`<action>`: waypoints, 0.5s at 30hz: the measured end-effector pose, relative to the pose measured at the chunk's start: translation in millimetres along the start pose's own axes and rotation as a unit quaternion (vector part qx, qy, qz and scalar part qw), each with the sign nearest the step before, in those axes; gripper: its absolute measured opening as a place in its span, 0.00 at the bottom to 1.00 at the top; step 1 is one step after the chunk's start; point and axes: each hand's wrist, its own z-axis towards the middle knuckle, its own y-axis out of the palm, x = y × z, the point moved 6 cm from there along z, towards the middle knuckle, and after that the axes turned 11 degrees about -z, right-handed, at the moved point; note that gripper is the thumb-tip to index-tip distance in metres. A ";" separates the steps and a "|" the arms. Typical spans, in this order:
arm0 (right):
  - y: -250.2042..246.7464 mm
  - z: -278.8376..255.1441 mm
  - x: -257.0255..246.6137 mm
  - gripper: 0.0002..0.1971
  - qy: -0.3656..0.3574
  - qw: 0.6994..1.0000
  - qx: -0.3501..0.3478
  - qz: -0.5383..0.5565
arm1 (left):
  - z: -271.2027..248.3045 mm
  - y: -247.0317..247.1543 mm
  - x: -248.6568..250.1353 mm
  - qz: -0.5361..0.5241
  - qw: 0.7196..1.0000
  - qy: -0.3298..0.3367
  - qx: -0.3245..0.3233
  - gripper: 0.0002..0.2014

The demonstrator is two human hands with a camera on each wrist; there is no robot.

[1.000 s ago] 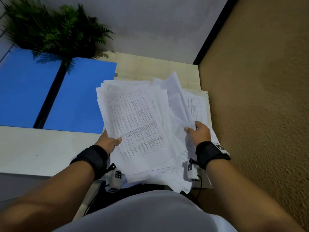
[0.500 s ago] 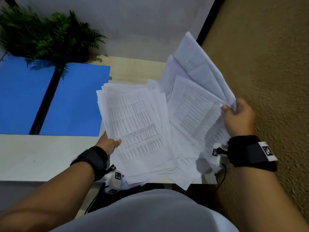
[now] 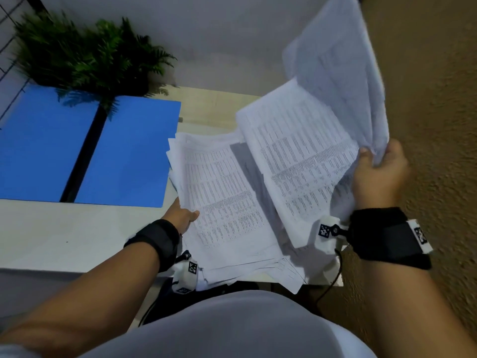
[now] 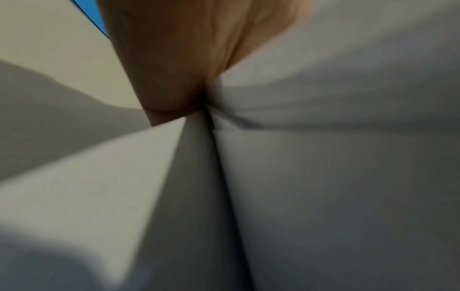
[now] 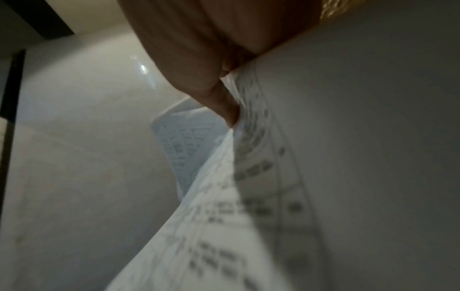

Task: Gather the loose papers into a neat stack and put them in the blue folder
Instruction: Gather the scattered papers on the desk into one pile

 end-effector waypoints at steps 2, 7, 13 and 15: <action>12.1 2.5 16.6 0.08 0.013 0.995 -0.051 -0.083 | 0.0 0.9 0.4 0.002 1.000 0.001 -0.011 0.29; 39.4 -6.7 52.2 0.03 0.070 0.972 -0.169 -0.147 | 2.9 0.3 0.0 0.005 1.000 0.006 -0.018 0.30; 67.8 -28.9 95.5 0.14 0.202 0.936 -0.260 -0.121 | 0.0 2.5 2.5 0.021 1.000 0.001 0.008 0.28; 72.2 -30.9 105.1 0.16 0.213 0.924 -0.279 -0.154 | 1.8 0.8 0.6 0.030 1.000 0.002 0.010 0.28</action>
